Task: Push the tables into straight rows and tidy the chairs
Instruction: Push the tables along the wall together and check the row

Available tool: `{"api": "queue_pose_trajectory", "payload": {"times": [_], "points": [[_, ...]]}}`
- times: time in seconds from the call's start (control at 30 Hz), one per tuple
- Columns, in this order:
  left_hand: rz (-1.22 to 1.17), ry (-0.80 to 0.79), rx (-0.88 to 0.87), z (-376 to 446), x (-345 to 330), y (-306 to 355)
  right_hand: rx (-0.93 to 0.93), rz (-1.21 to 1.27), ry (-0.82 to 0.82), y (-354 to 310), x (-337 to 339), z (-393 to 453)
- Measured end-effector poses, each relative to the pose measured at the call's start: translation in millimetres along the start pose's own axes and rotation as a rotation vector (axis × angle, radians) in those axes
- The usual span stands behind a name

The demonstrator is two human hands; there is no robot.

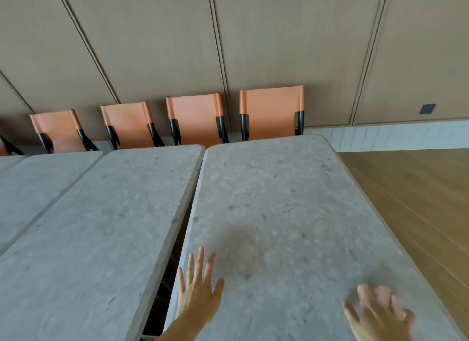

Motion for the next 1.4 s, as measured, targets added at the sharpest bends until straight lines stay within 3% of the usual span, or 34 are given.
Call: {"api": "queue_pose_trajectory", "payload": {"times": [0.07,0.13,0.3,0.4,0.57,0.73,0.87,0.97,1.13,1.4], "points": [[0.008,-0.005,-0.026,23.8,-2.2,3.2,0.04,0.096,0.111,-25.4,-14.3,-2.1],[0.032,0.024,-0.029,42.0,-11.8,8.4,0.202,0.137,0.193,-57.6,-26.7,-6.2],[0.001,0.093,-0.028,66.4,-37.6,-3.2,0.379,0.186,0.209,-90.6,-59.0,16.2],[0.021,0.102,-0.04,64.1,-39.2,-5.7,0.37,0.288,0.281,-95.8,-54.6,26.6],[0.045,0.093,-0.061,69.1,-46.8,-9.3,0.381,0.226,0.295,-96.3,-50.7,32.6],[0.109,0.126,-0.07,57.3,-35.8,-2.5,0.28,0.306,0.349,-96.2,-41.3,17.4],[0.025,0.154,0.097,18.9,-20.7,8.8,0.429,0.345,0.501,-93.2,-25.0,-3.1],[0.028,0.05,0.206,-22.4,-23.2,10.8,0.473,0.37,0.407,-95.5,-24.5,-19.8],[0.049,-0.036,0.175,-34.7,-25.5,8.4,0.424,0.253,0.107,-107.7,-42.0,-43.8],[0.075,-0.007,0.17,-34.1,-30.5,7.5,0.418,0.132,-0.009,-111.2,-29.5,-54.4]]}}
Point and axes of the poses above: each hand's wrist, its own z-axis towards the middle knuckle, its own x-axis out of the back of the hand, y = z × x, the point moved 2 cm from there along z, towards the middle knuckle, and after that the axes turned 10 degrees about -z, right-handed, at the moved point
